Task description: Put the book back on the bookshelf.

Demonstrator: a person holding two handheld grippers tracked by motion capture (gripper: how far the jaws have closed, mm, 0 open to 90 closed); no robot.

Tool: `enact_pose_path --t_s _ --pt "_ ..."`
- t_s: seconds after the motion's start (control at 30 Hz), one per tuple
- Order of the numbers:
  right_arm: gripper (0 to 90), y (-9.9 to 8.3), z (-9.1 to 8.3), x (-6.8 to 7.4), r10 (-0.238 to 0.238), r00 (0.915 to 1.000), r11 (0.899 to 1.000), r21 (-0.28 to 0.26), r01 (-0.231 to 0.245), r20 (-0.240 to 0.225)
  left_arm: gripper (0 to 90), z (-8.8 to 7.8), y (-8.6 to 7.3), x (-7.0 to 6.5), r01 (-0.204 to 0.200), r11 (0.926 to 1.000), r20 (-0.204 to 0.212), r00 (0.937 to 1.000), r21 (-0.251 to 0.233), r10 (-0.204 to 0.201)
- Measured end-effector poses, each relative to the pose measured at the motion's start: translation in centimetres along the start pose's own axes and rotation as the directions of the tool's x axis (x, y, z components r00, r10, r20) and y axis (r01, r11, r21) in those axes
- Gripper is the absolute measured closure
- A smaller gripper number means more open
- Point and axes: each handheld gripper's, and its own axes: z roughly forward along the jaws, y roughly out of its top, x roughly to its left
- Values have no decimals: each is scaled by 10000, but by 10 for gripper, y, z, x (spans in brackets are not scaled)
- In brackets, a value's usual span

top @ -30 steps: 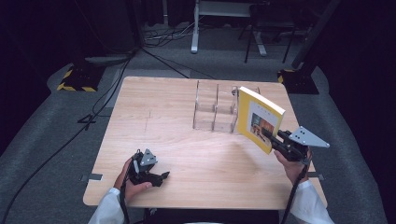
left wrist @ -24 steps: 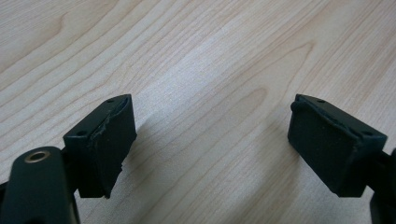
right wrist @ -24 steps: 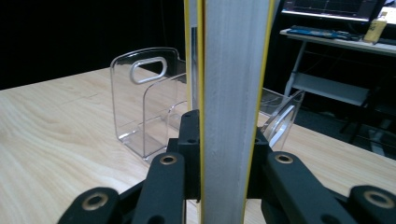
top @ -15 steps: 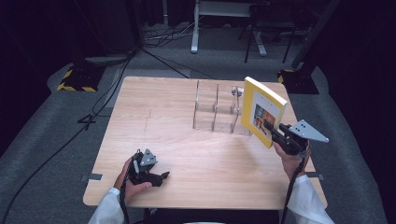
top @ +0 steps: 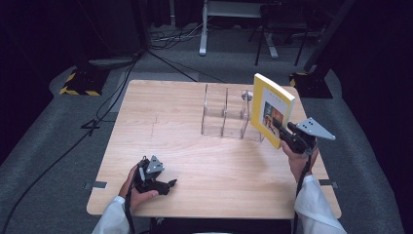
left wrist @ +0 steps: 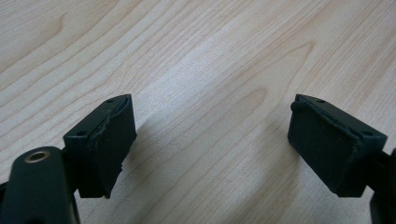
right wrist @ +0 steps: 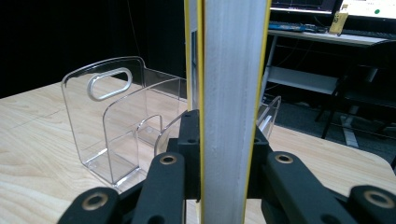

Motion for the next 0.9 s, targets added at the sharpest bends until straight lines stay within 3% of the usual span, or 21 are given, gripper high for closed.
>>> enact_pose_path --t_s 0.7,0.9 --pt "766 2 45 2 78 9966 9998 157 -91 819 160 0 0 0 -1 10000 -21 10000 -24 1" --pt "765 -6 55 3 405 9933 9990 121 -421 1082 160 0 0 0 -4 10000 -20 10000 -28 4"
